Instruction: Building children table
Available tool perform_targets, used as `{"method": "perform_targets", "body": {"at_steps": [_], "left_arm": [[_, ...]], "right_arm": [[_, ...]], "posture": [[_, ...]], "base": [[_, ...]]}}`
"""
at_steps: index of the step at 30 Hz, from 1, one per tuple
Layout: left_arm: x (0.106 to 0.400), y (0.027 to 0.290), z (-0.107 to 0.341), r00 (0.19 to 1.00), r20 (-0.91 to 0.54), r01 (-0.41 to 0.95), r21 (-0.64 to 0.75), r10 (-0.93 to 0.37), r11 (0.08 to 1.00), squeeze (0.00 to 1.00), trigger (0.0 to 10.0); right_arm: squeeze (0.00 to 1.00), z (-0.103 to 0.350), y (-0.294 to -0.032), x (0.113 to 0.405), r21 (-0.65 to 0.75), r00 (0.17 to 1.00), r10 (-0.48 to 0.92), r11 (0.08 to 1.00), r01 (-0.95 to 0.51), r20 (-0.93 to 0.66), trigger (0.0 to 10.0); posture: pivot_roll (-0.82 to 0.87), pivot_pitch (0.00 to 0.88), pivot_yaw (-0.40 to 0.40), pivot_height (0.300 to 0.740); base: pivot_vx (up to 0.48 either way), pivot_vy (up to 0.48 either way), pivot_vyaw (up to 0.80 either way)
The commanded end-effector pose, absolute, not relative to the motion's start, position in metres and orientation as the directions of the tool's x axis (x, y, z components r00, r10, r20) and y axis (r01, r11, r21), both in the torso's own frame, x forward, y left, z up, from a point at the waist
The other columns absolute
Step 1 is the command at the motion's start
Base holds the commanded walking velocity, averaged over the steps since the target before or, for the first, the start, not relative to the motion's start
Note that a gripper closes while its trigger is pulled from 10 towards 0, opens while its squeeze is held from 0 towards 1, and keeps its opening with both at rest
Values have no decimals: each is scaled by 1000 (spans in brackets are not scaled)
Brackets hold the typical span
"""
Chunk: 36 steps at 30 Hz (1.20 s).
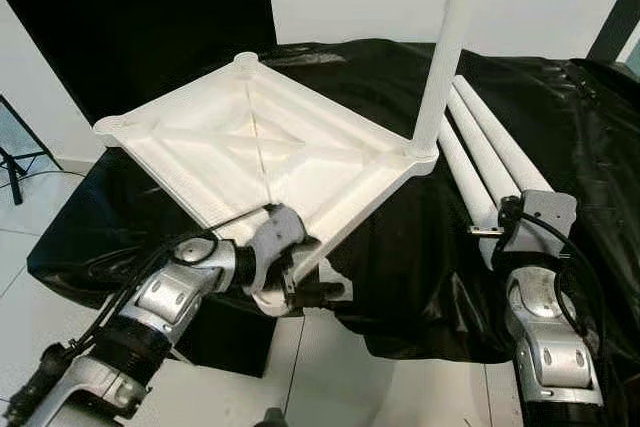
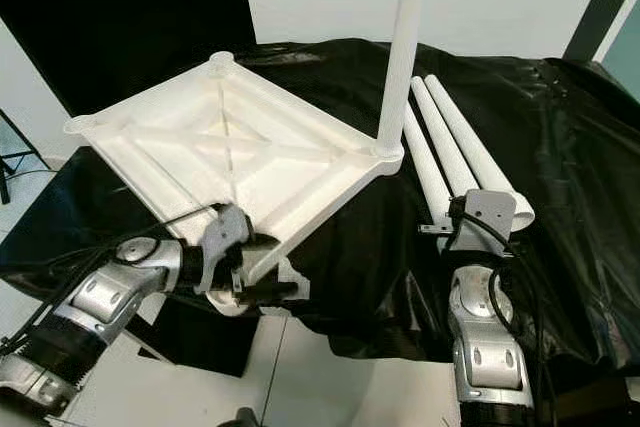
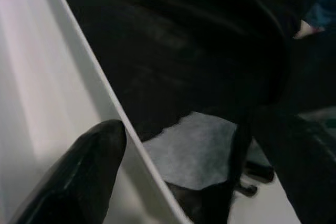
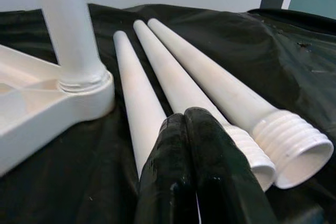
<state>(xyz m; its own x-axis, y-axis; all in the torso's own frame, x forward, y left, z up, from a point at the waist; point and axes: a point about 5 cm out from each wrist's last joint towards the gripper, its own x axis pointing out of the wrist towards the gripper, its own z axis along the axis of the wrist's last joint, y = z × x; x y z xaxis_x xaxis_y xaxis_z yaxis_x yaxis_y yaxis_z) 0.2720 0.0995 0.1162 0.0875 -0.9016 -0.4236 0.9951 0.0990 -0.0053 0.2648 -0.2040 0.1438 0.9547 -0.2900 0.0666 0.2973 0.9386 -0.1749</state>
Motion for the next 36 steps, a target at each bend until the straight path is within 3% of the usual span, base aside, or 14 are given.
{"method": "perform_targets", "body": {"at_steps": [1, 8, 12, 16, 19, 20, 24, 29, 34, 36], "left_arm": [[262, 85, 108, -83, -450, 995, -87, -889, -48, 0, 10000], [272, 53, 108, -41, -431, 999, -15, -902, -38, 0, 10000], [284, 31, 115, 60, -366, 998, 32, -928, 52, 0, 10000], [286, 24, 117, 92, -347, 996, 40, -933, 84, 0, 10000], [301, 4, 120, 271, -291, 963, 94, -917, 254, 0, 10000], [301, 4, 120, 271, -291, 963, 94, -917, 254, 0, 10000], [318, 13, 125, 406, -249, 914, 116, -879, 390, 0, 10000], [327, 20, 125, 479, -241, 878, 128, -844, 461, 0, 10000], [330, 18, 128, 513, -209, 858, 125, -832, 498, 0, 10000], [326, 15, 131, 474, -201, 880, 99, -857, 464, 0, 10000]], "right_arm": [[0, 147, -206, 266, -155, 949, -306, 937, 313, 72, 10000], [0, 152, -206, 268, -144, 948, -307, 938, 316, 83, 10000], [0, 153, -208, 268, -140, 946, -313, 936, 323, 87, 10000], [0, 153, -208, 269, -140, 945, -314, 936, 324, 86, 10000], [0, 151, -205, 271, -137, 952, -298, 942, 306, 75, 10000], [0, 151, -205, 271, -137, 952, -298, 942, 306, 75, 10000], [0, 147, -198, 273, -128, 968, -246, 960, 250, 44, 10000], [0, 138, -188, 275, -127, 987, -160, 980, 155, -26, 10000], [0, 131, -180, 276, -111, 993, -91, 990, 82, -80, 10000], [0, 122, -177, 281, -110, 987, -58, 993, 41, -148, 10000]], "posture": [[161, 0, 43, 740], [149, 0, 44, 740], [148, 0, 45, 740], [151, 0, 43, 740], [149, 0, 43, 740], [149, 0, 43, 740], [154, 0, 41, 740], [159, 0, 38, 740], [160, 0, 36, 740], [156, 0, 35, 740]], "base": [[0, 0, 0], [0, 0, 0], [0, 0, 0], [0, 0, 0], [0, 0, 0], [0, 0, 0], [0, 0, 0], [0, 0, 0], [0, 0, 0], [0, 0, 0]]}}
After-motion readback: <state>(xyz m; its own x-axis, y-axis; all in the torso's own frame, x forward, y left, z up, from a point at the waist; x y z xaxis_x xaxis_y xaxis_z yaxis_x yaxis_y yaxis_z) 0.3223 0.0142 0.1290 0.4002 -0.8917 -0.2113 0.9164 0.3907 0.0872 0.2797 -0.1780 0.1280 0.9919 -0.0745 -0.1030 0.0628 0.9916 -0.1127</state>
